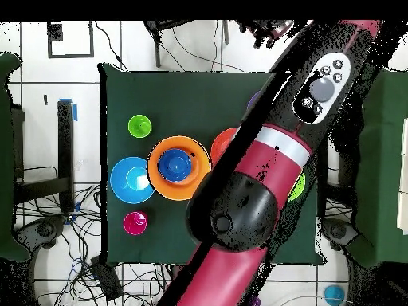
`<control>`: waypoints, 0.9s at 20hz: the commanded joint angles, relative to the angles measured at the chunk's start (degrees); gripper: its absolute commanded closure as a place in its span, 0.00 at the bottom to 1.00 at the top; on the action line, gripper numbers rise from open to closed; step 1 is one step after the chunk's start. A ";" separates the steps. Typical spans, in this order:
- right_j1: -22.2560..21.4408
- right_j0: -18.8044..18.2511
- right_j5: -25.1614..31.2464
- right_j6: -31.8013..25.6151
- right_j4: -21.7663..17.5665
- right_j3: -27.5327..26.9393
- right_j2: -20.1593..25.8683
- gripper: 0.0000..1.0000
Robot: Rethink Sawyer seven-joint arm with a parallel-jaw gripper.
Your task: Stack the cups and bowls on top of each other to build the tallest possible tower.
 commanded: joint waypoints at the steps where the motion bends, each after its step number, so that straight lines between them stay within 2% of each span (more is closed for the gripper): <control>1: 1.26 3.36 5.09 -13.13 -16.23 -2.04 12.88 0.00; 6: 1.64 7.24 4.90 -12.15 -30.52 0.66 27.91 0.00; 10: 0.75 10.34 4.27 -13.83 -39.73 4.85 37.70 0.00; 13: -0.87 13.58 2.44 -16.11 -46.72 10.81 45.27 0.00; 18: -4.88 17.93 -0.42 -19.33 -54.52 20.50 53.49 0.00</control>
